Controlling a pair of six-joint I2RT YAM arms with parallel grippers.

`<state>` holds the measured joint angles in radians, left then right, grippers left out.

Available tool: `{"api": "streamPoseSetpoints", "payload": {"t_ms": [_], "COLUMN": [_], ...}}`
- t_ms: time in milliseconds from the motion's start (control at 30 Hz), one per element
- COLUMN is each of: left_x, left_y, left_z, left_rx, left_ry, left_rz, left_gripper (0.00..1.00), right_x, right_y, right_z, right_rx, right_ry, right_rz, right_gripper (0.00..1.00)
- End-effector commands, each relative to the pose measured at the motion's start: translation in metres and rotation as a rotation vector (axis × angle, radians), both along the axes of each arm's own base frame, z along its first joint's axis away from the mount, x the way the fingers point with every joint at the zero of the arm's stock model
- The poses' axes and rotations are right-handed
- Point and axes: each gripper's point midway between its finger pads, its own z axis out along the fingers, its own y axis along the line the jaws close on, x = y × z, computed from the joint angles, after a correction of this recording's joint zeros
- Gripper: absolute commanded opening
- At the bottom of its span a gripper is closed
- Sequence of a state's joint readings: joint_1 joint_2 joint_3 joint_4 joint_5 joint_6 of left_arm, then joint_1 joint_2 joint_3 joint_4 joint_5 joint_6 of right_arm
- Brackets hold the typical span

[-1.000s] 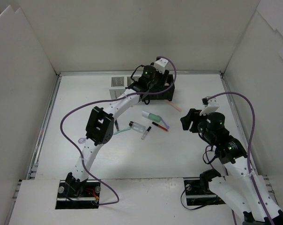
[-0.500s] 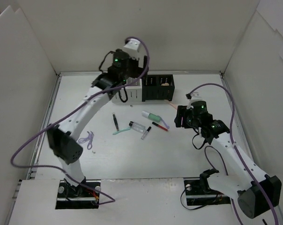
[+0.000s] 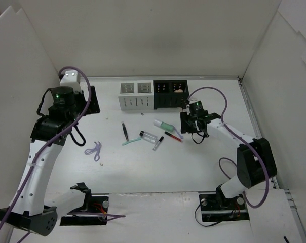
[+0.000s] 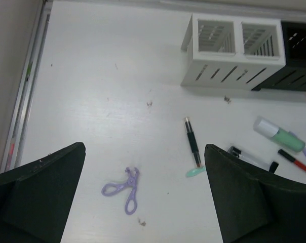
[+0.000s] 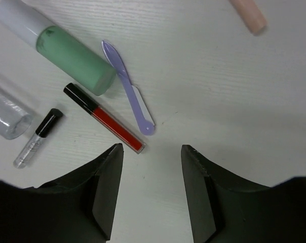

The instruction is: Organize the makeup

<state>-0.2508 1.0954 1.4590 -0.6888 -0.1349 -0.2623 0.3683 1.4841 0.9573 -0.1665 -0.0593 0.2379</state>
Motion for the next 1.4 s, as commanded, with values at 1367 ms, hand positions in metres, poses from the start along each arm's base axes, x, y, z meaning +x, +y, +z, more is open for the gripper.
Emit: {"api": "streamPoseSetpoints", "payload": {"t_ms": [1367], "left_x": [0.004], "left_y": [0.003], "left_z": [-0.075], "left_rx": [-0.094], "left_ry": [0.146], "left_rz": [-0.062], "left_gripper": [0.99], "right_x": [0.006], "right_y": [0.090], "right_z": [-0.062], "right_rx": [-0.125], "right_ry": [0.069], "right_rz": [0.351], "right_gripper": [0.38]}}
